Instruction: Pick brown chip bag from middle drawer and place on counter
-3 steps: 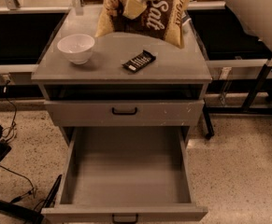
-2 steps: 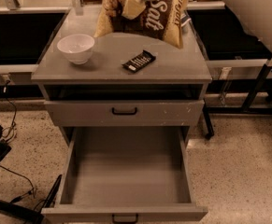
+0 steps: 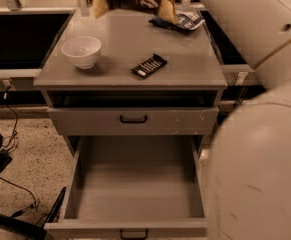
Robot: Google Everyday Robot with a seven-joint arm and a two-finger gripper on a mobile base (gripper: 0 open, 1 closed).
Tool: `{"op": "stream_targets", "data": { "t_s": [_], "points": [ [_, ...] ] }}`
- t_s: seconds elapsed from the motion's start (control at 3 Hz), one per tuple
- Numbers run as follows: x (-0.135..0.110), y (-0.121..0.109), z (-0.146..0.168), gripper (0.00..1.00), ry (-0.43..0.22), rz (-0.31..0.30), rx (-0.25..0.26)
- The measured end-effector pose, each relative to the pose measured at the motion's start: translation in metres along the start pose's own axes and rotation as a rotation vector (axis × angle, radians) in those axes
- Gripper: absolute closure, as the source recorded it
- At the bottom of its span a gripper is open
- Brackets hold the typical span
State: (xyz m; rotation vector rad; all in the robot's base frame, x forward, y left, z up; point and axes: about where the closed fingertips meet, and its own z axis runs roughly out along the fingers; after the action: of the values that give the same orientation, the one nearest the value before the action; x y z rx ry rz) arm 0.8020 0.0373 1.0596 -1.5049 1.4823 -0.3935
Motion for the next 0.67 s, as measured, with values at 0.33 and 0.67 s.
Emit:
{"op": "stream_targets", "data": {
  "t_s": [0.33,0.67],
  "points": [
    [-0.032,-0.018,0.066,1.0,-0.089,-0.124,0.053],
    [-0.055,-0.014,0.128,1.0,-0.116,-0.233,0.068]
  ]
}}
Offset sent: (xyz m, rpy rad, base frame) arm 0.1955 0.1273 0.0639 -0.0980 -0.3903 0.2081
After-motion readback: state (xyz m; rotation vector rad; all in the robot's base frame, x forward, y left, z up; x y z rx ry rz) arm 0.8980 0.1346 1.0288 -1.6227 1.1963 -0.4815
